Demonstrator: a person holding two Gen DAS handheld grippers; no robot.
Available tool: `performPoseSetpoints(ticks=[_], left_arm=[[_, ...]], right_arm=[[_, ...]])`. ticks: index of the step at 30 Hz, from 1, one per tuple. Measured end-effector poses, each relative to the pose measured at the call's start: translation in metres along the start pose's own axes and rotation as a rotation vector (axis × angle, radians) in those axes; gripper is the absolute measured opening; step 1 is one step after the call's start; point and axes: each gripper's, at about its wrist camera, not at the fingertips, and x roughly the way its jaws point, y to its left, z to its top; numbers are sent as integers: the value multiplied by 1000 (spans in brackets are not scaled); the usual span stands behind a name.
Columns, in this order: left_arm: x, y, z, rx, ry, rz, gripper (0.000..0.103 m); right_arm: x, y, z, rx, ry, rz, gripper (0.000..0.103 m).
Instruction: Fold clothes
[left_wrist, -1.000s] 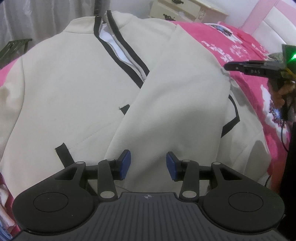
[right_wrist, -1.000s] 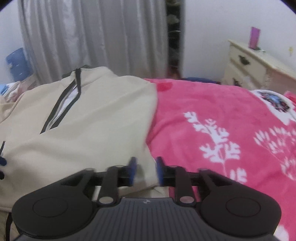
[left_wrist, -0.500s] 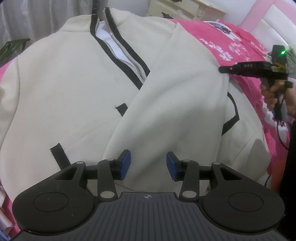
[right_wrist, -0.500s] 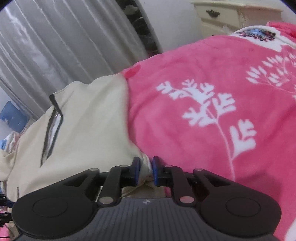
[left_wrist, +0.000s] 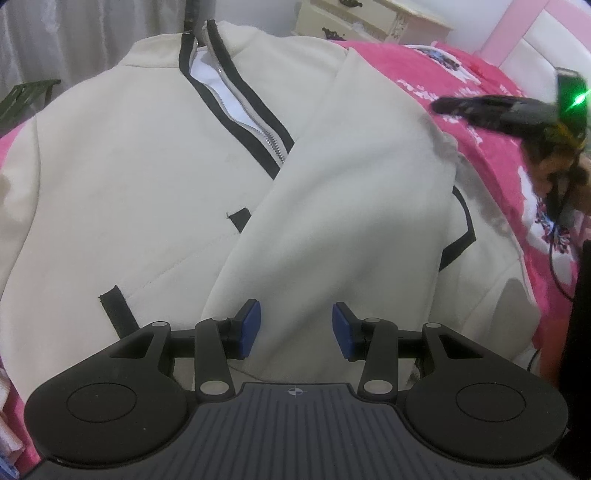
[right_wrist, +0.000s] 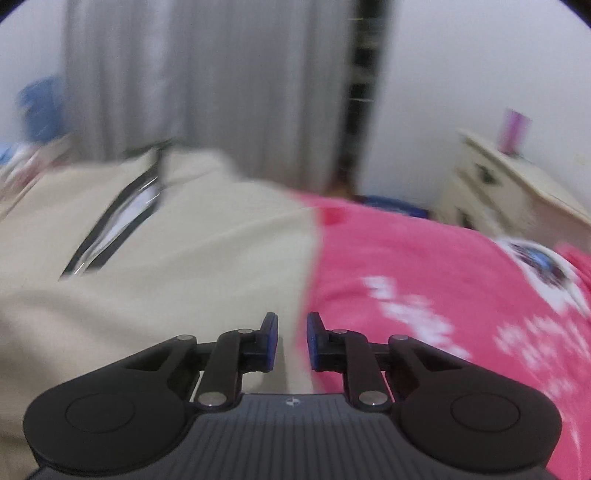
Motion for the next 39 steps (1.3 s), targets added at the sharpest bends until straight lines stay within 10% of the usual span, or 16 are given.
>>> performPoseSetpoints(ticks=[11,20,29,39], left_arm=[[2,-3,4,-12,-3,-1,43],[4,-3,3,-11,4,6,43],[5,0,2,-13,3,0,43],[3,-1,1,-16,-4,18,43]], right_arm=[[15,-11,41,-15,-44,-71,12],[119,-35,69,99,31,-97,11],[25,-71,59,275,-32,-37,12],[-48,-11,-35,94,123,21,12]])
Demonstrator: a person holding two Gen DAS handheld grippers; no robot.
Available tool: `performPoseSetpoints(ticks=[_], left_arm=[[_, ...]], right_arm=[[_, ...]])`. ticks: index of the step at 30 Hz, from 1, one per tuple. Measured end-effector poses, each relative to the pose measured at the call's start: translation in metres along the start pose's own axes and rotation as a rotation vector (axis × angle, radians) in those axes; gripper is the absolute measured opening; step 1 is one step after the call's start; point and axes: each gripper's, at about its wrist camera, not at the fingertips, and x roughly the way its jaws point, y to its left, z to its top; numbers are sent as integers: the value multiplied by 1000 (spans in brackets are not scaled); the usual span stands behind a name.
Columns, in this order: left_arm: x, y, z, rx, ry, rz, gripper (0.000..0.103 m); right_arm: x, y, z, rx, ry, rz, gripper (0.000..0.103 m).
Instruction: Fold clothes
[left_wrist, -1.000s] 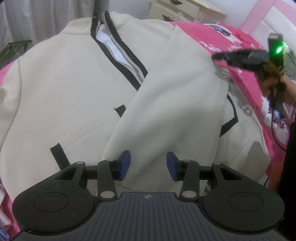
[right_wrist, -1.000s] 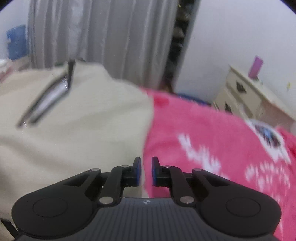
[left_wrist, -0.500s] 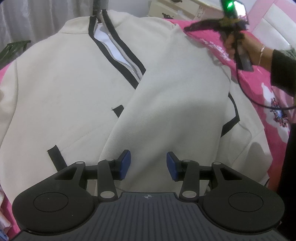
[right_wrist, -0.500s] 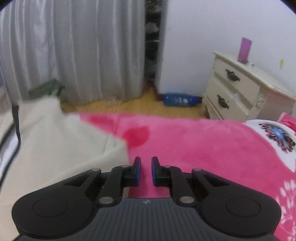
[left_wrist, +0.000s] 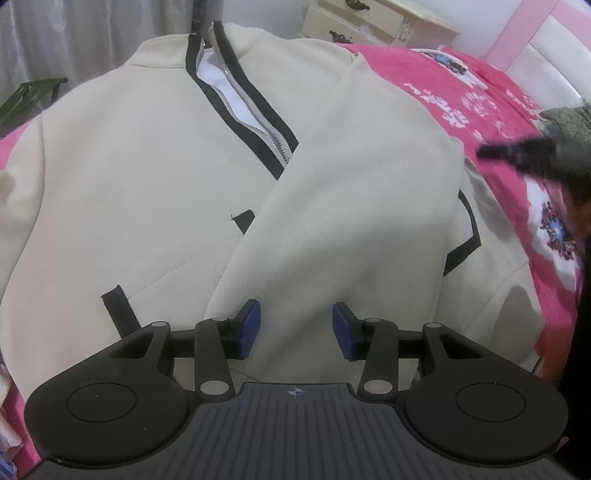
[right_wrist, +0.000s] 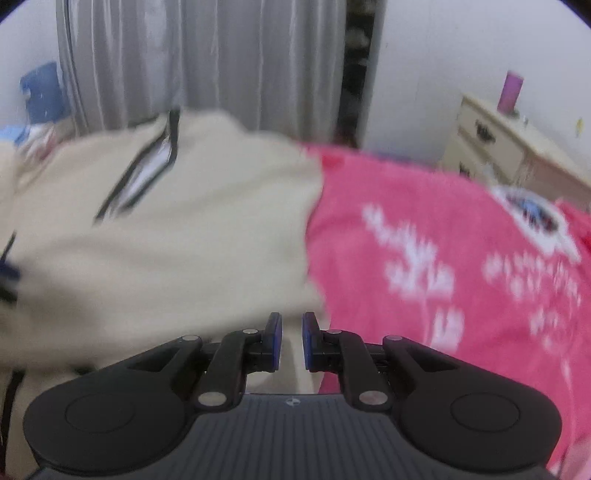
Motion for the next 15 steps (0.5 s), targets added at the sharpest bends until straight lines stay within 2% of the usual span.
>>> performPoseSetpoints(ticks=[2,5,7,10,12,15], left_arm=[[1,-1,0,5,4,6,43],[2,-3,0,8,9,14,43],[2,-3,0,7,12,18,43],[2,-3,-1,6,16,18,43],[3,-3,-1,7,18,17,43],[4,-3,-1,12,20,16,43]], right_arm=[[9,5,-6,3,4,10,12],[27,3,-4,35,-44,13,11],[41,-15,-13,122,-66,-15,0],[41,-43,-23,271,-125,41,0],[40,-46,-26,309,-144,45,0],[45,-62,-34,468,-159,104,0]])
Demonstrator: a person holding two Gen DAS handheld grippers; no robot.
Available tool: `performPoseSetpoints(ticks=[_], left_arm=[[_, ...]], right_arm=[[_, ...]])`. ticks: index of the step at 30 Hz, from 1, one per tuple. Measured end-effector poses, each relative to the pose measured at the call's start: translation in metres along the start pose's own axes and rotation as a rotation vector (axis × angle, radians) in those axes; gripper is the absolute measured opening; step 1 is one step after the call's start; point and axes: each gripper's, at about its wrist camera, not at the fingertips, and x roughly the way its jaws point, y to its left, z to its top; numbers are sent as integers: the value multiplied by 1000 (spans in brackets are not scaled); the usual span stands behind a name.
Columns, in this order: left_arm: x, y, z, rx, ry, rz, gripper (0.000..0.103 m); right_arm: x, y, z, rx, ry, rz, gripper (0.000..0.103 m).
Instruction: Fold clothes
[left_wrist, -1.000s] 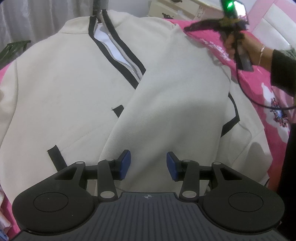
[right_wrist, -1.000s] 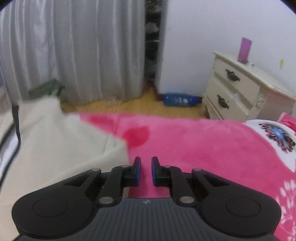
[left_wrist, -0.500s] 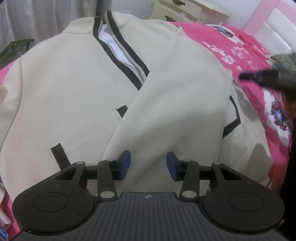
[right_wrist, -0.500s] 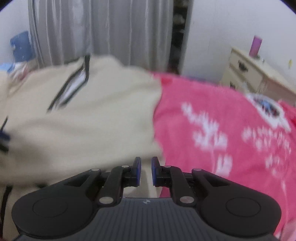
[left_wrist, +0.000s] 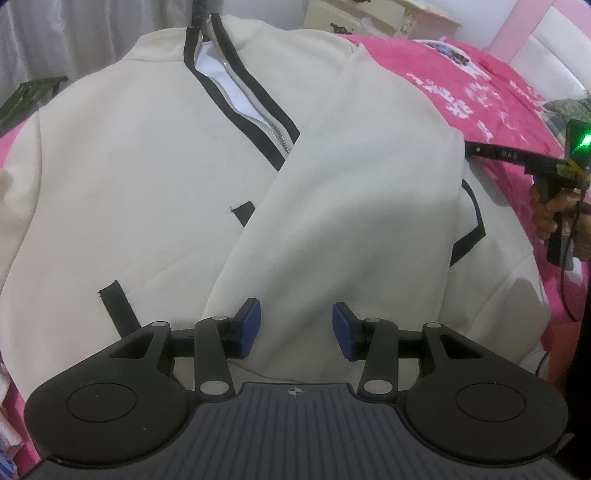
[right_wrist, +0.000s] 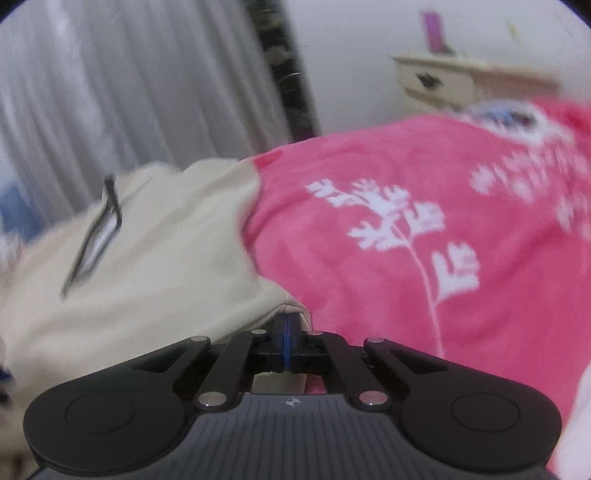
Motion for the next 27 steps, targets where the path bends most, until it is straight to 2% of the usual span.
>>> performPoseSetpoints(ticks=[6,7,8,9,13,17,20,21,23,24,26,27], left_arm=[[-5,-1,-3,0,-4,-3,43],[-5,-1,-3,0,-5,-2,43],[-5,-1,-3,1,-8,-3,43],[-6,-1,-3,0,-10,-5,43],[-4,1,-1,-4,-11,-15,43],[-2,-1,2,0,-9,-14,43],[-4,-1,3,-4,-9,-4,43],[-4,0,3,-8,-11,0,43],[-5,1,5,-20,-11,7,43],[-5,2,6,-26,-8,10,43],[-2,0,9,-22,13,26,43],[-1,-2,10,-11,19,35,43]], right_arm=[[1,-48,-4,398,22,145,0],[-2,-54,-3,450,29,154,0],[-10,-54,-1,446,23,122,2],[-21,-53,2,414,8,64,9],[-52,-49,15,317,-25,-29,11],[-50,14,35,-1,-69,-13,11],[-31,64,30,-274,-43,13,9],[-19,68,24,-321,-3,-10,7],[3,54,11,-324,85,-72,0],[9,47,7,-300,108,-82,0],[0,43,17,-211,103,-69,0],[-5,51,25,-228,83,-76,1]])
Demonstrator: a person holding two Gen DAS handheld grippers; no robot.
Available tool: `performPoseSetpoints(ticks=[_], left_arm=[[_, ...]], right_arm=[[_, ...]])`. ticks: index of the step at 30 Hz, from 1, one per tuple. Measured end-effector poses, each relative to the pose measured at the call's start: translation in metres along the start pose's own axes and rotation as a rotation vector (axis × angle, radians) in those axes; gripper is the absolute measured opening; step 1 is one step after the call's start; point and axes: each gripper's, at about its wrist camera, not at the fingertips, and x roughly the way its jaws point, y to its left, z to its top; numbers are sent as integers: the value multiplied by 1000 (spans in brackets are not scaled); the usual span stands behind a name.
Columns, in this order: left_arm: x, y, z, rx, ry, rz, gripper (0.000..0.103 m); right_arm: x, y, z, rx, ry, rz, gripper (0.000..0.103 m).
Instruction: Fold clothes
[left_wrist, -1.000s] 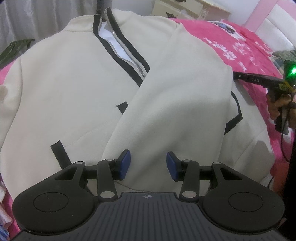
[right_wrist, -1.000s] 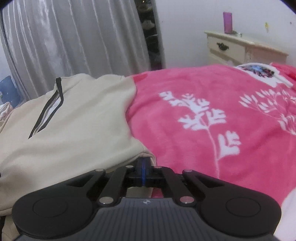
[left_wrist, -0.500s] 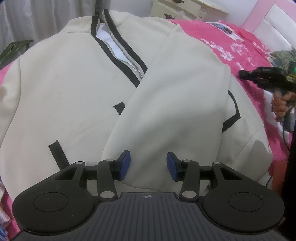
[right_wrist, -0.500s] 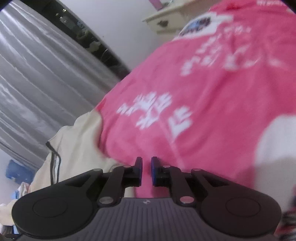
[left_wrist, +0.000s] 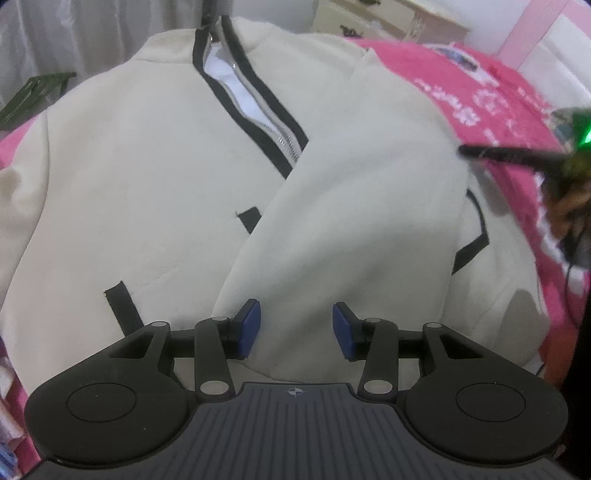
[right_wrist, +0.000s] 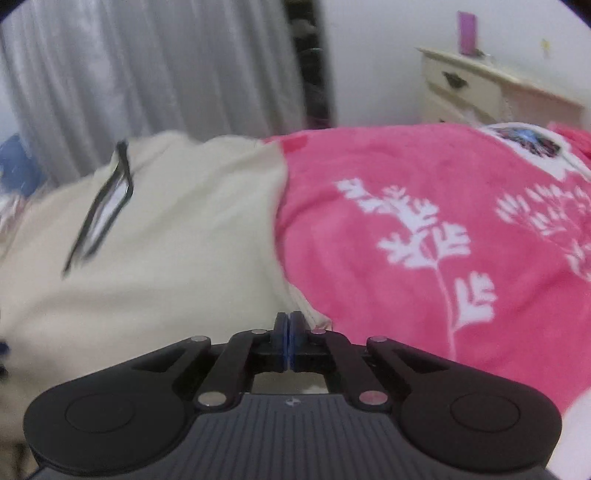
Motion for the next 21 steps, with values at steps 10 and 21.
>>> performPoseSetpoints(ticks=[10,21], left_arm=[[-8,-28,12,127,-111,110,43],[24,-43,14,154,29,143,46]], right_arm=[[68,53,55,-214,1,-1,6],[94,65,103,-209,15,-34,8]])
